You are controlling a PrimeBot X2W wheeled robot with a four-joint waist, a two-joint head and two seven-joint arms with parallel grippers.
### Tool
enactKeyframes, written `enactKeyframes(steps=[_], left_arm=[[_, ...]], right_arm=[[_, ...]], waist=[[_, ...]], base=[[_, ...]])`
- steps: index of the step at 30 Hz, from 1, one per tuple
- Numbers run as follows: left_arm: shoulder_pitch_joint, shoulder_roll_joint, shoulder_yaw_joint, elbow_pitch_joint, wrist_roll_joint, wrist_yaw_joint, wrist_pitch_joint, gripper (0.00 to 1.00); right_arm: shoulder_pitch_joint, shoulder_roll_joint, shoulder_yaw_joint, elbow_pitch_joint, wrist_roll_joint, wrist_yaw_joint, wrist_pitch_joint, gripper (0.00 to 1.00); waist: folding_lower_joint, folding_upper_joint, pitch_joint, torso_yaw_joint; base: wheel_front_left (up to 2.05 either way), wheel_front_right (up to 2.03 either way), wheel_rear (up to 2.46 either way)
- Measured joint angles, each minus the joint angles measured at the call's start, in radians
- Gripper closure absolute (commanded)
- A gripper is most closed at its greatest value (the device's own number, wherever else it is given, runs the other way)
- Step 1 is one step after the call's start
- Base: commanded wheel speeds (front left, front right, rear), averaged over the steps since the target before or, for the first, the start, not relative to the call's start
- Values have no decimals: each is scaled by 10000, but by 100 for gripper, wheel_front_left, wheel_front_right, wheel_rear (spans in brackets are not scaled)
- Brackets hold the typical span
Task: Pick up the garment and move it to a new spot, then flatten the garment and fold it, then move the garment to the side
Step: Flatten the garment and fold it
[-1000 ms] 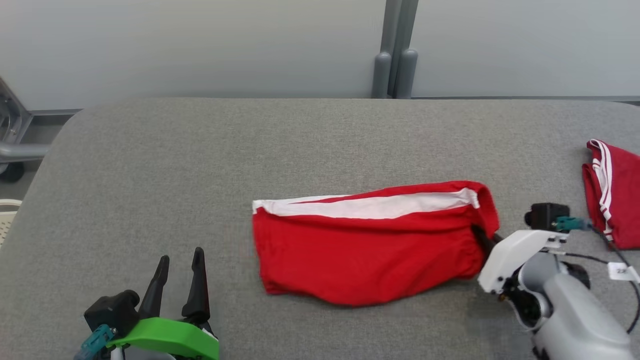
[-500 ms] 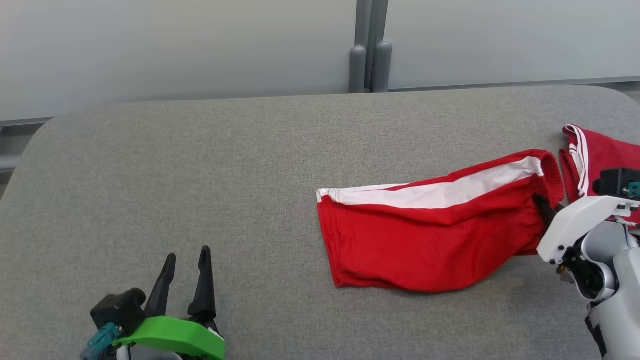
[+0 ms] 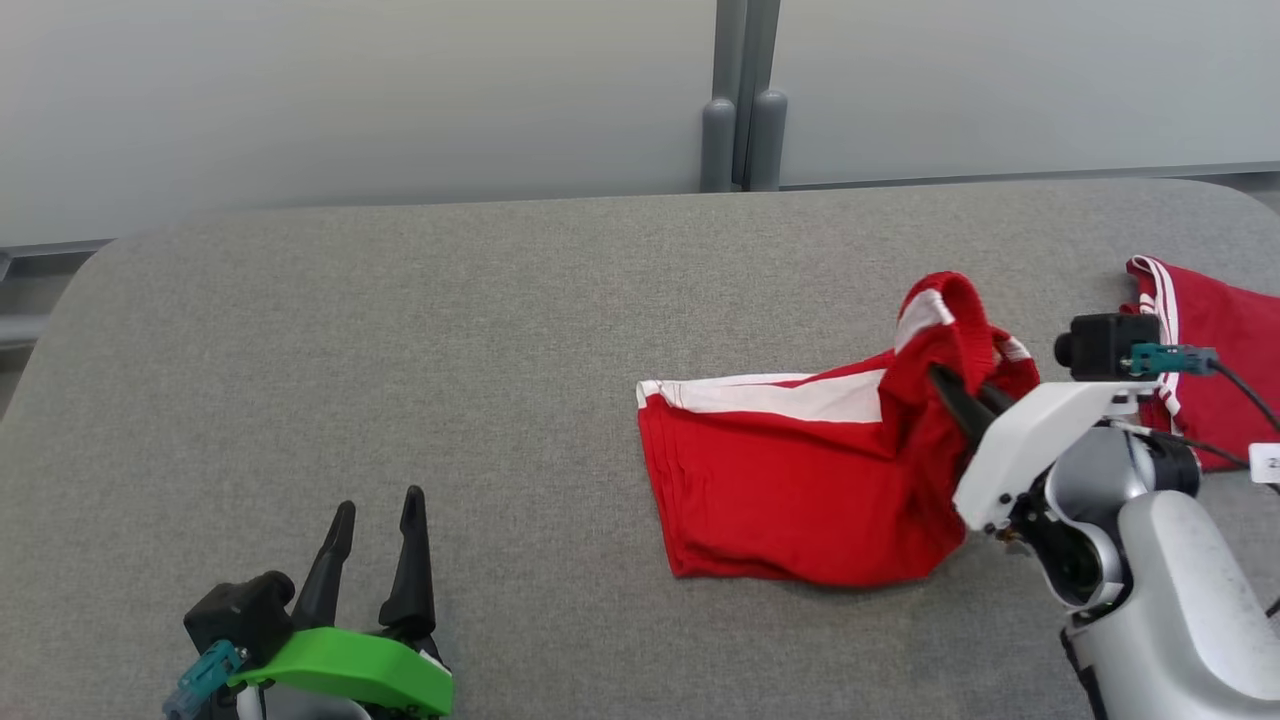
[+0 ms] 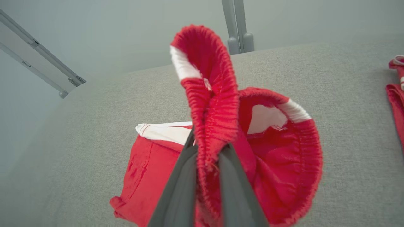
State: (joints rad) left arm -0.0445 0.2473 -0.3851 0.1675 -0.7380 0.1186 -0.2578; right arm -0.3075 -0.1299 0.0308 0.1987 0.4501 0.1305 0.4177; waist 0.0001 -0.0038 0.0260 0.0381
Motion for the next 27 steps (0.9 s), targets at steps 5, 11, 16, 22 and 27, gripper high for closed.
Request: enactKeyframes(steps=[5, 11, 16, 22, 27], left_arm=[[0, -61, -8, -25, 0, 0, 0, 0], [-53, -134, -81, -44, 0, -54, 0, 0], [-143, -176, -167, -19, 6, -128, 0, 0], [-243, -313, -293, 98, 12, -234, 0, 0], [-276, -403, -389, 284, 13, -324, -2, 0]], right_arm=[[152, 594, 481, -213, -357, 2, 96, 100], [95, 798, 1147, 571, -596, 0, -380, 100], [-366, 807, 2027, 1710, 13, 0, -1018, 100], [-1091, 807, 2867, 3208, 424, 0, -1647, 100], [-1654, 807, 3434, 4481, 688, 0, -1996, 100]], waist=[[0, 0, -46, 25], [0, 0, -39, 119], [-1, 0, 1, 294], [0, 0, 25, 577], [0, 0, -7, 822]], base=[[0, 0, 0], [0, 0, 0], [0, 0, 0], [0, 0, 0], [0, 0, 0]])
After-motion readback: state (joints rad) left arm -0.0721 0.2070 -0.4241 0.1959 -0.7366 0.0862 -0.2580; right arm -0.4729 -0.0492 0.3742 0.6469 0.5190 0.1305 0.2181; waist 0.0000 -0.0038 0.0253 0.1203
